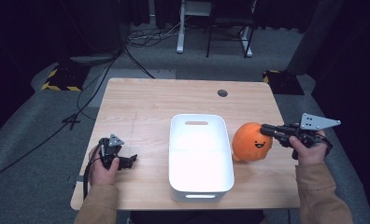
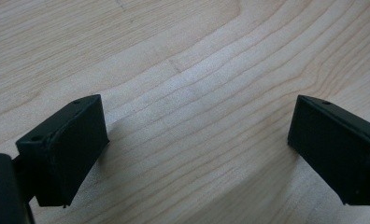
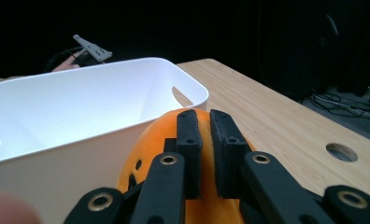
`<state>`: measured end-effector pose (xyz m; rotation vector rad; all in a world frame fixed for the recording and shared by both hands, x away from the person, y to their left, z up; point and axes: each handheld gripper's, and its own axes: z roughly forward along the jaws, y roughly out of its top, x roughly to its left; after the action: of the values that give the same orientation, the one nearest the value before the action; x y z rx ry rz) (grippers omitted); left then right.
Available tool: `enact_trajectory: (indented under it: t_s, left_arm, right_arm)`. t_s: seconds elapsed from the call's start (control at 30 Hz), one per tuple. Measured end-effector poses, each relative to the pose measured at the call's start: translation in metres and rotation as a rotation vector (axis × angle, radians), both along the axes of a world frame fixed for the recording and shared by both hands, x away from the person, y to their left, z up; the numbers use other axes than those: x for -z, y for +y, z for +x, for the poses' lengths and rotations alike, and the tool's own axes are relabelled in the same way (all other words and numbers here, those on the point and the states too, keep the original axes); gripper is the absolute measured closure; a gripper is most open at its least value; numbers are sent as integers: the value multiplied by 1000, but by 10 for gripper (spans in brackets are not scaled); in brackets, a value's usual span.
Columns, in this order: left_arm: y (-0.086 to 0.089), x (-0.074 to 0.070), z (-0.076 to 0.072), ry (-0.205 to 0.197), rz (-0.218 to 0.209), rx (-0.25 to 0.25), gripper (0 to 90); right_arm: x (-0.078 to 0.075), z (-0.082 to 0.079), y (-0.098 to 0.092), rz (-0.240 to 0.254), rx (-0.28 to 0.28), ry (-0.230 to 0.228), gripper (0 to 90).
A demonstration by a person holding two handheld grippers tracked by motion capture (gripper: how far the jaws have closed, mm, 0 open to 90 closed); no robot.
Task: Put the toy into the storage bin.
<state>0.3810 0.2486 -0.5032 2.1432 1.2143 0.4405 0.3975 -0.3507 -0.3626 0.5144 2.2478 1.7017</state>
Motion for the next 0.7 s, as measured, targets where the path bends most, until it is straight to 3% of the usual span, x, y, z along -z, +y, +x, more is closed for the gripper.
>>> enact_trajectory:
  t_s: [0.27, 0.7]
  left_arm:
    - [0, 0, 0, -2, 1, -5, 52]
    - [0, 0, 0, -2, 0, -5, 52]
  right_arm:
    - [-19, -6, -4, 16, -22, -29, 833]
    - [-51, -16, -2, 13, -4, -50, 833]
